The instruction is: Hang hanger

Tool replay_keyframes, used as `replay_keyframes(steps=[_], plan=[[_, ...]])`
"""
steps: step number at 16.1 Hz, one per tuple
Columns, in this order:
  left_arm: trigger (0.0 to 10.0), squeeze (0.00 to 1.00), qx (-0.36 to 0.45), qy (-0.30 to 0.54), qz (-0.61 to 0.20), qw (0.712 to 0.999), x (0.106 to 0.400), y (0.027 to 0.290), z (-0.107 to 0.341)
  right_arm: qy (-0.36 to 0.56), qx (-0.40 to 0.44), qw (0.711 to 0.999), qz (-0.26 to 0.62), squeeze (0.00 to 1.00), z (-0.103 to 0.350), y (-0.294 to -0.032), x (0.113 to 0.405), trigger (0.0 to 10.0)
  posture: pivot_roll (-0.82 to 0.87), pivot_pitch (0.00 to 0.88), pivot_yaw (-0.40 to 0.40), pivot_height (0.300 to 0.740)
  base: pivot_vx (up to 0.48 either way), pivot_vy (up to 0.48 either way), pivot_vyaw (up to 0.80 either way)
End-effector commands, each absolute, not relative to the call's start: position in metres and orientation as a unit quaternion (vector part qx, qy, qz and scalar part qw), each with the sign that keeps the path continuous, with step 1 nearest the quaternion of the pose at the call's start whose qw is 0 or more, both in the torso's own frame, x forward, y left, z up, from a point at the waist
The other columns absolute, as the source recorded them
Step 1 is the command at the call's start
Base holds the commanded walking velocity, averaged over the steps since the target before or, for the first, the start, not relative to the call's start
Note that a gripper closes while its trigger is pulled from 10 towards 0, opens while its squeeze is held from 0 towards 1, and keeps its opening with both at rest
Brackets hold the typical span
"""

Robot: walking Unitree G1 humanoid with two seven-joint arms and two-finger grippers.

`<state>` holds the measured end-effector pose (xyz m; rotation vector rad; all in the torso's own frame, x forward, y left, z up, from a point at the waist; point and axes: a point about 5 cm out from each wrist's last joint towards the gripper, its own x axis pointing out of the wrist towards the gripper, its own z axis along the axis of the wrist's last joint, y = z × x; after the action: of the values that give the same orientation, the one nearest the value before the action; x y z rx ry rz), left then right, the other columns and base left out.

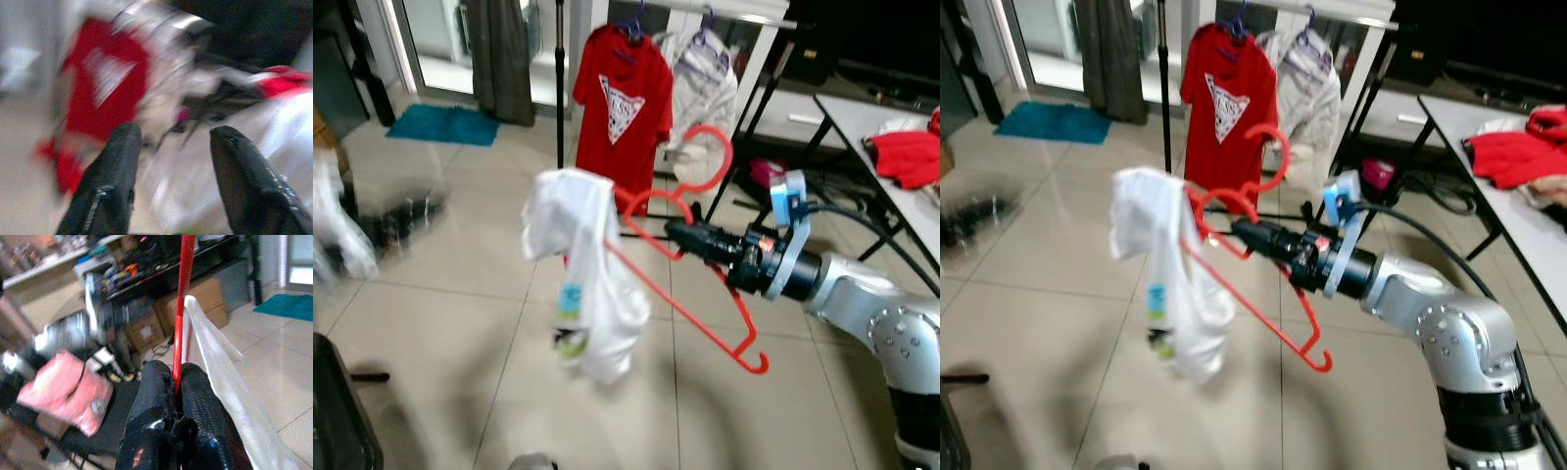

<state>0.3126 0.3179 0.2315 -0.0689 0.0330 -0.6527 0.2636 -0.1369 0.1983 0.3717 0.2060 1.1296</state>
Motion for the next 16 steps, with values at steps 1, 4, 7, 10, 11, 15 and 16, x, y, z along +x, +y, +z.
replay_keyframes(steps=[1,4,7,10,11,15,16], plan=[[10.0,1.00,-0.015,0.017,-0.408,0.913,0.315,0.297,0.248,0.073,0.154,0.822,0.543,0.00,0.208,-0.138,0.266,10.0,-0.03,0.000,-0.099,0.740,0.000,0.000,0.00],[10.0,1.00,0.010,0.017,-0.529,0.848,0.322,0.266,0.283,0.057,0.114,0.822,0.554,0.00,0.213,-0.137,0.270,10.0,-0.03,0.000,-0.082,0.740,0.000,0.000,0.00],[10.0,0.91,0.018,0.082,-0.659,0.748,0.320,0.229,0.292,0.023,0.052,0.820,0.570,0.00,0.221,-0.138,0.270,10.0,-0.05,0.000,-0.049,0.740,0.000,0.000,0.00],[10.0,0.00,0.056,0.117,-0.674,0.727,0.325,0.216,0.285,0.023,0.011,0.805,0.593,0.00,0.223,-0.137,0.265,10.0,-0.06,0.000,-0.043,0.740,0.000,0.000,0.00],[10.0,0.00,0.058,0.120,-0.674,0.727,0.326,0.216,0.285,0.023,0.005,0.802,0.597,0.00,0.223,-0.137,0.264,10.0,-0.06,0.000,-0.043,0.740,0.000,0.000,0.00],[10.0,0.00,0.108,0.166,-0.675,0.710,0.331,0.210,0.280,0.027,-0.040,0.779,0.625,0.00,0.224,-0.139,0.261,10.0,-0.06,0.000,-0.040,0.740,0.000,0.000,0.00],[10.0,0.00,0.119,0.176,-0.676,0.705,0.331,0.209,0.275,0.027,-0.045,0.776,0.629,0.00,0.225,-0.139,0.261,10.0,-0.06,0.000,-0.040,0.740,0.000,0.000,0.00]])
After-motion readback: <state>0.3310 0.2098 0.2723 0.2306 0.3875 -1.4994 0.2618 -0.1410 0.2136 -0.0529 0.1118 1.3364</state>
